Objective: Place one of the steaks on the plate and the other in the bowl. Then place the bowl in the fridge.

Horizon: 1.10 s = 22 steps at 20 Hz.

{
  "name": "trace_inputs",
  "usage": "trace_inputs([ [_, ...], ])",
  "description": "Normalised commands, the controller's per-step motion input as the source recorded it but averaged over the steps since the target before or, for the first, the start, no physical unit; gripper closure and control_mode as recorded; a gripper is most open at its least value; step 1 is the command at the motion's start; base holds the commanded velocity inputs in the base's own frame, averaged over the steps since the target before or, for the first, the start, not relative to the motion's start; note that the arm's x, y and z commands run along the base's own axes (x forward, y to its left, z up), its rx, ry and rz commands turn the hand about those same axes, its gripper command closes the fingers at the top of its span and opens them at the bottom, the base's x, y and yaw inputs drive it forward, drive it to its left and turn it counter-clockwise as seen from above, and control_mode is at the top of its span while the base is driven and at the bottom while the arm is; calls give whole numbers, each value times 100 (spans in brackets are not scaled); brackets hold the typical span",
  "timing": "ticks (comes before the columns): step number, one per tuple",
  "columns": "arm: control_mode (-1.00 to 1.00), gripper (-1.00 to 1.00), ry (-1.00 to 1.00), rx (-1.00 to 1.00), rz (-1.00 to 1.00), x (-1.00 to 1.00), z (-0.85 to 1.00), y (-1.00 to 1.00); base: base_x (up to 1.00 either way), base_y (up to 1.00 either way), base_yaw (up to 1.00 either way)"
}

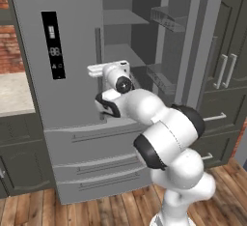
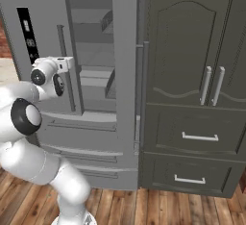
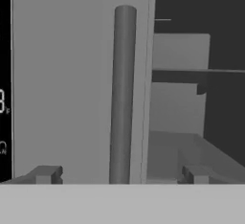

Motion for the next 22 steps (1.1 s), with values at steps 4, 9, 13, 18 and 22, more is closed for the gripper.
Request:
trace_inputs([
  [4,-100,-100,1,0,0,50,-1,27,0,0,0],
  [9,-100,-100,4,0,0,41,0,8,0,0,0],
  [13,-100,-100,4,0,-1,50,-2,2,0,0,0],
  [18,-100,-100,3,0,-2,55,-1,9,0,0,0],
  [22,-100,-100,4,0,-4,53,-8,28,0,0,0],
])
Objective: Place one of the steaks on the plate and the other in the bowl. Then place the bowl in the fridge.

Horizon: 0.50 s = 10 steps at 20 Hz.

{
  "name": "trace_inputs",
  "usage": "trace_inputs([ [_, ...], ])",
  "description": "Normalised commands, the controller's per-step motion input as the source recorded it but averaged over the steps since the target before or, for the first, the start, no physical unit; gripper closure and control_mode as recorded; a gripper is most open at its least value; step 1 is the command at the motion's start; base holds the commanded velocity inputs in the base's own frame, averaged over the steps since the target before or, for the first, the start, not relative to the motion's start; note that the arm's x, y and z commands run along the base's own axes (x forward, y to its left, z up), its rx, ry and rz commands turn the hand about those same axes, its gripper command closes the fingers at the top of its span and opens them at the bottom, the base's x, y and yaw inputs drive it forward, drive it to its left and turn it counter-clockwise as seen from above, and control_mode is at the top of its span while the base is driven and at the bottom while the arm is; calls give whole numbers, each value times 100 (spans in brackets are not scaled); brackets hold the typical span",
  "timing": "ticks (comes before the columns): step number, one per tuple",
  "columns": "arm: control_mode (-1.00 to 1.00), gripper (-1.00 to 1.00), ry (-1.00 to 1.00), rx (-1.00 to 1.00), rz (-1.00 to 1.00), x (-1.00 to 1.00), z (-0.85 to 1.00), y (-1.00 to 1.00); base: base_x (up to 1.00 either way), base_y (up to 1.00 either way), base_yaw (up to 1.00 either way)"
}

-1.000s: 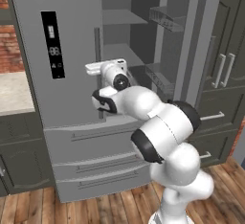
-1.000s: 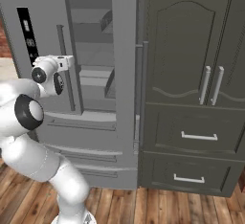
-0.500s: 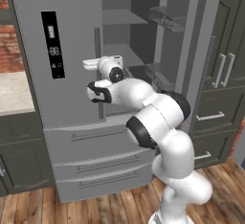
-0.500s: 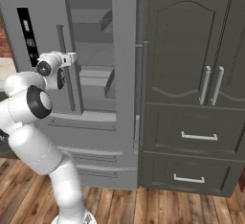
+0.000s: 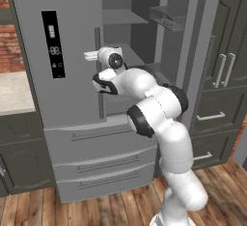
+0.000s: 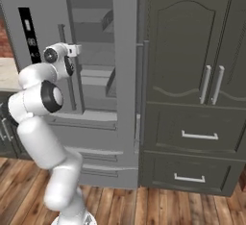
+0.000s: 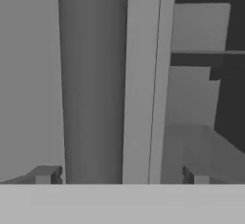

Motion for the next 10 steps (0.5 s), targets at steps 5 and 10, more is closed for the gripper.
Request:
trace_inputs([
  [5,-100,-100,4,0,-7,58,-18,43,0,0,0],
  [10,-100,100,6,0,-5,47,-11,38,0,0,0],
])
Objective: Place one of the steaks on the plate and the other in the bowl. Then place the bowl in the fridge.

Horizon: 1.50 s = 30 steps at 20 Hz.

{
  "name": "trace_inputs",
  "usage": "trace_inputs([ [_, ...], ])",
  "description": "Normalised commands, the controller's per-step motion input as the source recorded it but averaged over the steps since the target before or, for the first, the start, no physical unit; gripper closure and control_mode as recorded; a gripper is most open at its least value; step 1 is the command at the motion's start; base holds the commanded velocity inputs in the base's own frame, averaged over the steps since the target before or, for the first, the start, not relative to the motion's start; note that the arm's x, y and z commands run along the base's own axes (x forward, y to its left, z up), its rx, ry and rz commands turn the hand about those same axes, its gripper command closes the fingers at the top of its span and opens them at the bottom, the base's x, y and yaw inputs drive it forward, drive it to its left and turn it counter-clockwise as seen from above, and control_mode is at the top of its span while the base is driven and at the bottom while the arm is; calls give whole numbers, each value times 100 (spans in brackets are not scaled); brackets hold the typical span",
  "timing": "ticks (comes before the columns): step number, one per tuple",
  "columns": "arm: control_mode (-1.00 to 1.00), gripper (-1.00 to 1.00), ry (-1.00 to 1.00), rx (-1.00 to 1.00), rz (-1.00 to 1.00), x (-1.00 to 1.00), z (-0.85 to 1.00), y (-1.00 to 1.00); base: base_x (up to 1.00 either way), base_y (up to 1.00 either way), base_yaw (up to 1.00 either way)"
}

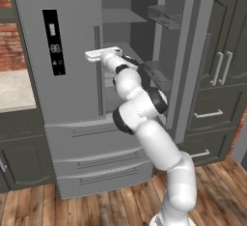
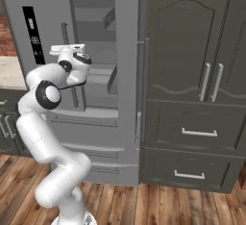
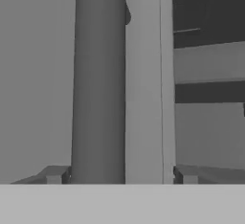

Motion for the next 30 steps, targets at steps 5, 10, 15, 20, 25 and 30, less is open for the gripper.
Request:
trace_inputs([
  [5,-100,100,20,0,0,10,2,71,0,0,0],
  [10,-100,100,14,-2,0,0,0,97,0,0,0],
  [15,-100,100,1,0,0,-37,-17,100,0,0,0],
  [20,-100,100,3,1,0,-92,-37,100,0,0,0],
  [25,-100,100,15,4,0,-100,-21,100,0,0,0],
  [30,-100,100,14,2,0,-100,-23,100,0,0,0],
])
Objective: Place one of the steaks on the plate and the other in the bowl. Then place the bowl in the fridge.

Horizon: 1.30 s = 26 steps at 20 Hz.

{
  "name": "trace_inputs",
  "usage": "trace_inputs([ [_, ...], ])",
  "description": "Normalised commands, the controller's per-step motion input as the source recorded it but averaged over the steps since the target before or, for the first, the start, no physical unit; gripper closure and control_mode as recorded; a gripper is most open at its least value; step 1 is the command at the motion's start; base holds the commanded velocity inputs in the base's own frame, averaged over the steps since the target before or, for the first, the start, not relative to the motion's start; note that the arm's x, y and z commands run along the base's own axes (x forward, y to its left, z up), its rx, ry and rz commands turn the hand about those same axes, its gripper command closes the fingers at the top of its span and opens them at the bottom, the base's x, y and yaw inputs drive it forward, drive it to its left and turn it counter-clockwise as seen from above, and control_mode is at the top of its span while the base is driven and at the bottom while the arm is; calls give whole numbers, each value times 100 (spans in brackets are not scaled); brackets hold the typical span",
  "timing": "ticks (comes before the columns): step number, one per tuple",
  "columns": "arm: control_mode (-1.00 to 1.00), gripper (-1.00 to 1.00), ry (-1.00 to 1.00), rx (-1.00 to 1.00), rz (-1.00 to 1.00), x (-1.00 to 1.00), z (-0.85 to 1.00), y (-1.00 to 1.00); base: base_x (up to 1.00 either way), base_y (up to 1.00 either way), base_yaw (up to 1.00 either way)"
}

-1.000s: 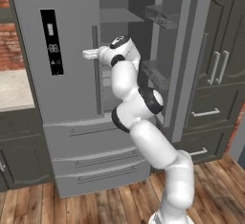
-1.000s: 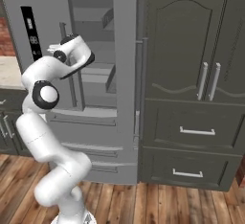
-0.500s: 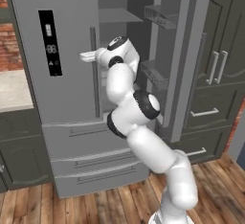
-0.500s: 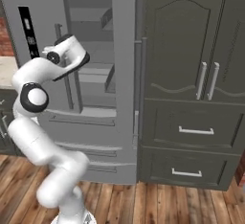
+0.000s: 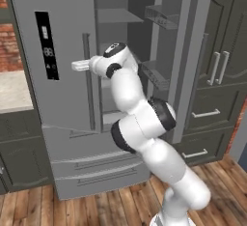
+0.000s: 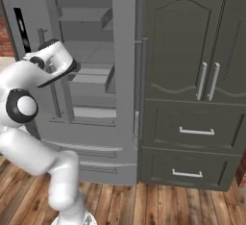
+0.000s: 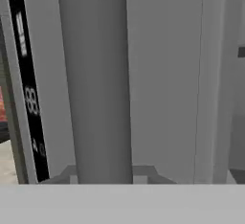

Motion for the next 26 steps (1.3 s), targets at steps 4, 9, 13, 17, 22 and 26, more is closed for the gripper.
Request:
trace_inputs([
  [4,-100,100,9,0,0,-100,-45,100,0,0,0],
  [9,-100,100,13,0,0,-100,-47,100,0,0,0],
  [13,-100,100,23,0,0,-100,-43,100,0,0,0],
  [17,-100,100,34,0,0,-95,-36,100,0,0,0],
  [22,-100,100,45,0,0,-37,-27,100,0,0,0],
  [26,-100,100,30,-5,4,0,29,100,0,0,0],
])
